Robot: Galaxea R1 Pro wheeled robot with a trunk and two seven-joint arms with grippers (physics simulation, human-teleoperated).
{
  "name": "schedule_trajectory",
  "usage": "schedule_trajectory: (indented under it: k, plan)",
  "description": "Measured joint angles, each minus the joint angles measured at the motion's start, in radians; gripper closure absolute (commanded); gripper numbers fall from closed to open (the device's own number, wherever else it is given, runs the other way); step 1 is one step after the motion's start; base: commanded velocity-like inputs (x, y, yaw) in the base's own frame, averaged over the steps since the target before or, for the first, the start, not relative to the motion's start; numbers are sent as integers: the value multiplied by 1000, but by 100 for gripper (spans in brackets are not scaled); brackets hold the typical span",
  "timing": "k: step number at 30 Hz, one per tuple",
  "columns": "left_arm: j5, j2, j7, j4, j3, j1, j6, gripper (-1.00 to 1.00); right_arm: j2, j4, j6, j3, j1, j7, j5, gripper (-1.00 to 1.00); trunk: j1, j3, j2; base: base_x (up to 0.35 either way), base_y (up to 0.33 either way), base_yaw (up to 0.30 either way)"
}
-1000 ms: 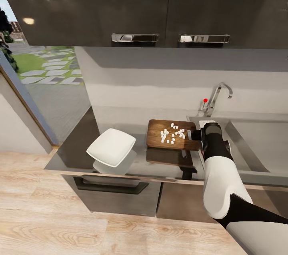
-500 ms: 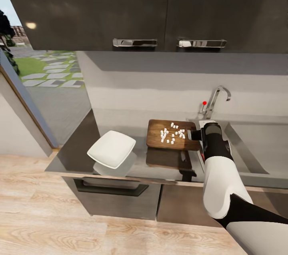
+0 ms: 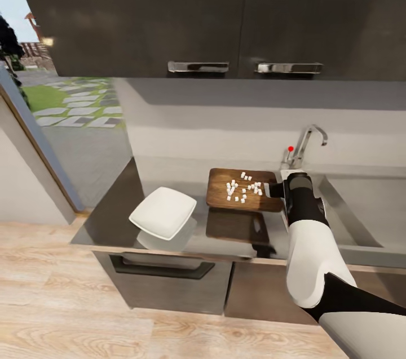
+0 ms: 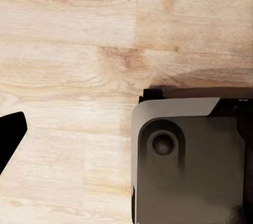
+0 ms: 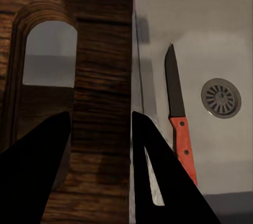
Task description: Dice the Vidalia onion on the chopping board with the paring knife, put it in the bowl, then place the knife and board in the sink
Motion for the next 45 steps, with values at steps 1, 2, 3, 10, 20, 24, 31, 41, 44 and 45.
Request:
schedule_trajectory:
  k: [1, 2, 3, 10, 20, 24, 31, 41, 44, 45]
  plan:
    - [0, 0, 0, 0, 0, 0, 0, -100, 0, 0, 0, 0, 0, 0, 0, 100, 0, 2, 0, 0, 231, 0]
    - [0, 0, 0, 0, 0, 0, 0, -100, 0, 0, 0, 0, 0, 0, 0, 100, 0, 3, 0, 0, 244, 0]
    - [0, 0, 0, 0, 0, 0, 0, -100, 0, 0, 0, 0, 0, 0, 1, 100, 0, 5, 0, 0, 254, 0]
    - [0, 0, 0, 0, 0, 0, 0, -100, 0, 0, -1, 0, 0, 0, 0, 100, 0, 15, 0, 0, 268, 0]
    - [0, 0, 0, 0, 0, 0, 0, -100, 0, 0, -1, 0, 0, 0, 2, 100, 0, 29, 0, 0, 270, 0]
    - [0, 0, 0, 0, 0, 0, 0, -100, 0, 0, -1, 0, 0, 0, 2, 100, 0, 34, 0, 0, 247, 0]
    - [0, 0, 0, 0, 0, 0, 0, -100, 0, 0, -1, 0, 0, 0, -2, 100, 0, 43, 0, 0, 115, 0]
    - [0, 0, 0, 0, 0, 0, 0, -100, 0, 0, -1, 2, 0, -1, 1, 100, 0, 45, 0, 0, 4, 0]
    - [0, 0, 0, 0, 0, 0, 0, -100, 0, 0, -2, 4, 0, -4, 3, 100, 0, 45, 0, 0, 0, 0]
    - [0, 0, 0, 0, 0, 0, 0, -100, 0, 0, -3, 10, 0, -9, 4, 100, 0, 45, 0, 0, 0, 0]
